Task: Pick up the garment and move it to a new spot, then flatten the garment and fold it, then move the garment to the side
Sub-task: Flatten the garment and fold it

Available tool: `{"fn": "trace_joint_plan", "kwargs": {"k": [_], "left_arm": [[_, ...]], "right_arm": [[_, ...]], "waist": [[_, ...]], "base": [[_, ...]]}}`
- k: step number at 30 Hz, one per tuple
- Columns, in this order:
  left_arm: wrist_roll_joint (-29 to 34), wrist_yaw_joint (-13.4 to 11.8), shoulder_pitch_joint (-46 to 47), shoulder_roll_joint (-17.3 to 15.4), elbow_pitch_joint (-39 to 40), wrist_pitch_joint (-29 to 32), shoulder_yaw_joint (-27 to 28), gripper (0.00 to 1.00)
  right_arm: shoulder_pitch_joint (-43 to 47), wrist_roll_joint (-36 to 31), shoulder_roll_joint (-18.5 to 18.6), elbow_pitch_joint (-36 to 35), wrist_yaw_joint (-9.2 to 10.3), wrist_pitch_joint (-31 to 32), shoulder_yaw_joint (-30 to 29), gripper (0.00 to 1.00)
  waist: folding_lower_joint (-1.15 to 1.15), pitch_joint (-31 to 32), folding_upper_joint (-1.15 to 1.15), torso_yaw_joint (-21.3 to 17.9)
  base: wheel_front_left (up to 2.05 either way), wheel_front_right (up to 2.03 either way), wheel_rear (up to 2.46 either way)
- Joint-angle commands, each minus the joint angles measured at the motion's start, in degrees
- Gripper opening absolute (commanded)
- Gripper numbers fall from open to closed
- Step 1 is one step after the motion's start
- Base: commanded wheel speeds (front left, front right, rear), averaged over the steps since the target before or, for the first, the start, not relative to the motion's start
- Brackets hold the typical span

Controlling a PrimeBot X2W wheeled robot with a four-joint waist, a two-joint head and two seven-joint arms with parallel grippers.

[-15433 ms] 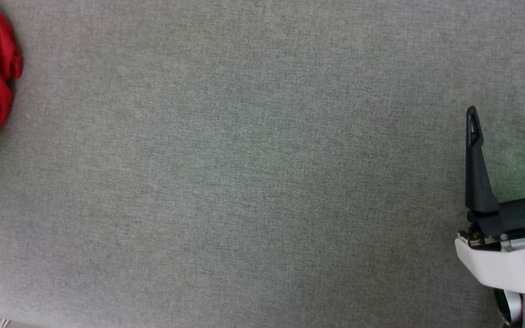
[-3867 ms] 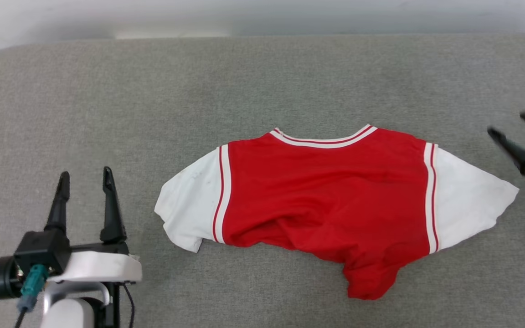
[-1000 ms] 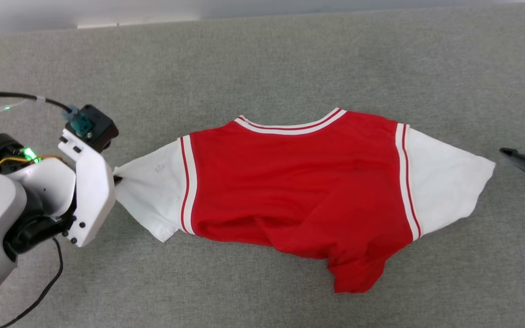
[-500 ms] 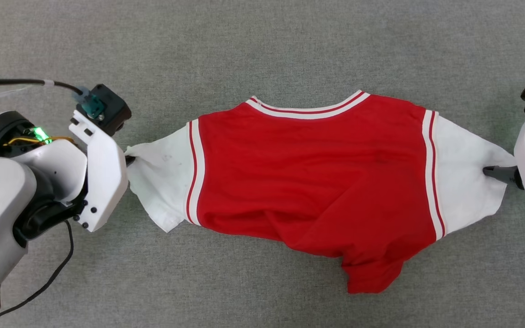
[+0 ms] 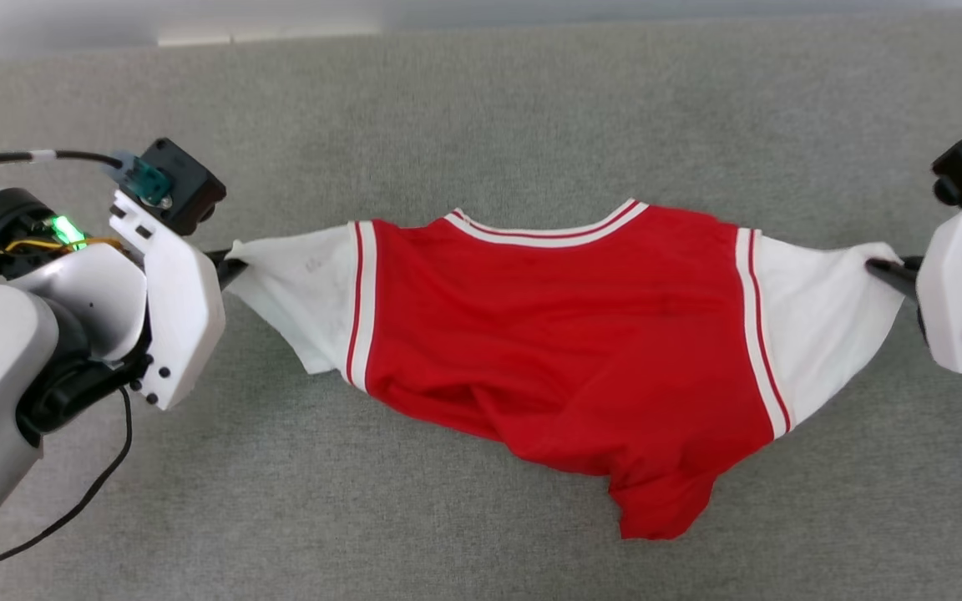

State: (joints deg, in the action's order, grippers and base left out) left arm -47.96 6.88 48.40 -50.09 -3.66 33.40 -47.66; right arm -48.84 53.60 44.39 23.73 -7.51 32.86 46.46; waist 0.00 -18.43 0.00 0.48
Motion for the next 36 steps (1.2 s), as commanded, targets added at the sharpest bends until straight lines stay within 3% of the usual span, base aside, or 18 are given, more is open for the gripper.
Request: {"fn": "trace_joint_plan", "kwargs": {"k": [1, 12, 18, 23, 36], "left_arm": [[0.5, -0.2, 0.0, -0.3, 0.3, -1.0, 0.6, 0.00], [1.4, -2.6, 2.6, -2.1, 4.8, -7.3, 5.3, 0.00], [3.5, -2.5, 9.0, -0.2, 5.4, -7.8, 6.9, 0.00], [4.6, -1.9, 15.4, 3.2, 1.9, -7.8, 7.4, 0.00], [9.1, -0.1, 36.2, 11.7, -11.9, -11.7, 8.1, 0.00]], "right_arm": [[-0.5, 0.3, 0.9, -0.9, 0.03, -1.0, 0.3, 0.00], [-3.9, -1.2, 6.1, -9.3, 0.04, -13.1, -2.5, 0.00], [-8.5, -3.2, 6.4, -10.1, 0.04, -16.2, -6.8, 0.00], [-13.8, -8.5, 4.2, -8.0, 0.04, -16.0, -8.6, 0.00], [-35.9, -22.3, -6.5, 4.2, 0.04, -15.2, -12.6, 0.00]], "waist": [[0.00, 2.2, 0.00, -0.4], [0.00, 7.2, 0.00, -1.4], [0.00, 7.3, 0.00, -1.0], [0.00, 5.6, 0.00, -0.7], [0.00, -3.9, 0.00, 0.6]], "base": [[0.00, 0.00, 0.00], [0.00, 0.00, 0.00], [0.00, 0.00, 0.00], [0.00, 0.00, 0.00], [0.00, 0.00, 0.00]]}}
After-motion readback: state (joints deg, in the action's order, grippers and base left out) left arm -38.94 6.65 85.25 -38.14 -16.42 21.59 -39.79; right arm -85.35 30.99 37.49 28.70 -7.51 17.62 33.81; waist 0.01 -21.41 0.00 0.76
